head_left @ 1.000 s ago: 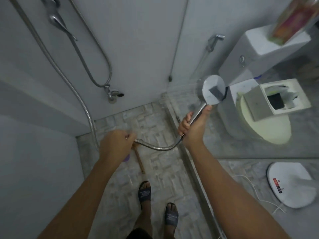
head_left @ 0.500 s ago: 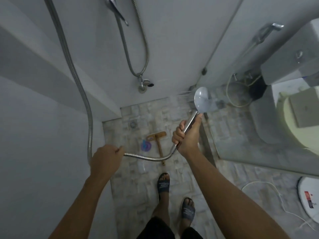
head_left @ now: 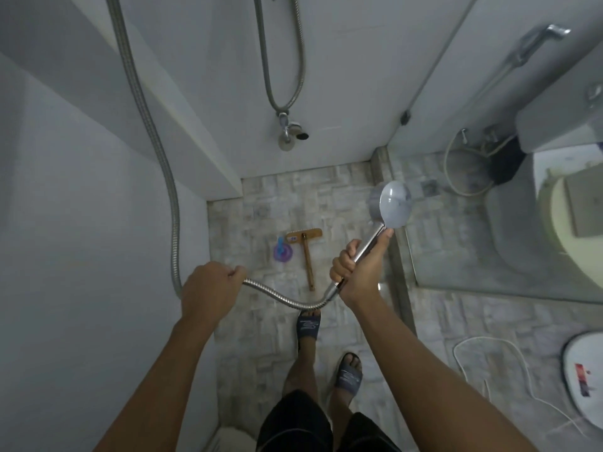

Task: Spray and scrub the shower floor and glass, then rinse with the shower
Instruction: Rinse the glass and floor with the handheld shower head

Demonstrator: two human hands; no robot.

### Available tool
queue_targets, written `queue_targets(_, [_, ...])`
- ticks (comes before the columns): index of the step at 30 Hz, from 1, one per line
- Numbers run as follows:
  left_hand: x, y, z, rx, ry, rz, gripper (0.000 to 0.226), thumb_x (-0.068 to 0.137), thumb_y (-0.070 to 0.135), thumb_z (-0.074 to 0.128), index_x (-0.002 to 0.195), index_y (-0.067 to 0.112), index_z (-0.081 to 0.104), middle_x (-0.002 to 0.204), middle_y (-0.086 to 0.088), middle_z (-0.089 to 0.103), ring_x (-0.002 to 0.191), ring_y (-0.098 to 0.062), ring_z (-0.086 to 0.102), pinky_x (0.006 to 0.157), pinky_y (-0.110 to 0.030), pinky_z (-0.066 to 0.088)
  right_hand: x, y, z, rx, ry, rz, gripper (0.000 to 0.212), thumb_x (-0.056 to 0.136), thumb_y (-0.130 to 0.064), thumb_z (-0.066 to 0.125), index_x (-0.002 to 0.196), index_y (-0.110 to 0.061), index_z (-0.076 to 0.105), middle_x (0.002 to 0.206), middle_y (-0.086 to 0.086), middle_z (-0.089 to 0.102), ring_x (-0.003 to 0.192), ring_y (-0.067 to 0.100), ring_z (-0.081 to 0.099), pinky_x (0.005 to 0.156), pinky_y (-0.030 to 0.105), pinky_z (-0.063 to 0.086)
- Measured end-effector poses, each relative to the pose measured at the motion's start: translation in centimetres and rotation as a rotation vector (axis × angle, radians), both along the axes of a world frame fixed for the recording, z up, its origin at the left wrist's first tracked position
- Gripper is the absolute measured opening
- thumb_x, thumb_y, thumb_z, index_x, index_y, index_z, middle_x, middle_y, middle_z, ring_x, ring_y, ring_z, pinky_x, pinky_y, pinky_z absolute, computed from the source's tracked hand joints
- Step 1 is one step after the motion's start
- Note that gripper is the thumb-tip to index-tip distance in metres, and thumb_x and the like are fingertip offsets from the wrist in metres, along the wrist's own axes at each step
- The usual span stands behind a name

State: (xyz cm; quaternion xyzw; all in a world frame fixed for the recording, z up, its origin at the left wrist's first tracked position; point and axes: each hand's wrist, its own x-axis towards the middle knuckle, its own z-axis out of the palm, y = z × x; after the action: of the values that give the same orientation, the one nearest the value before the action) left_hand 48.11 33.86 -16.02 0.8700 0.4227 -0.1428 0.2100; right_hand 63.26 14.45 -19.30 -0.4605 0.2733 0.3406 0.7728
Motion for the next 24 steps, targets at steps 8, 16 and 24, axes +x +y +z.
queue_targets(8, [-4.1,-9.7,1.0,-0.067,-0.064,0.024,0.058,0.093,0.034,0.062,0.04,0.021,0.043,0.043,0.002,0.047,0.044,-0.015,0.049,0.046,-0.026,0.035,-4.7,-8.8,0.5,-0.079,0.017,-0.008,0.076,0.083,-0.088,0.027,0.057,-0.017,0.037,0.043,-0.001,0.022,0.034,0.013,0.018,0.04,0.019,0.017])
queue_targets(16, [-11.9,-13.5,2.5,-0.024,0.02,0.091,0.057,0.095,0.038,0.058,0.043,0.02,0.044,0.044,0.005,0.044,0.042,-0.011,0.045,0.043,-0.025,0.026,-11.4,-9.7,1.5,-0.023,0.058,0.262,0.077,0.083,-0.088,0.026,0.056,-0.017,0.036,0.041,0.0,0.021,0.031,0.013,0.017,0.039,0.017,0.019])
queue_targets(24, [-18.5,-12.6,3.1,0.11,0.134,0.151,0.06,0.094,0.036,0.057,0.041,0.018,0.035,0.045,0.001,0.042,0.048,-0.021,0.05,0.05,-0.029,0.029,-17.1,-6.2,1.7,0.001,0.121,0.465,0.077,0.083,-0.087,0.027,0.053,-0.017,0.038,0.041,0.001,0.022,0.031,0.014,0.017,0.04,0.019,0.017])
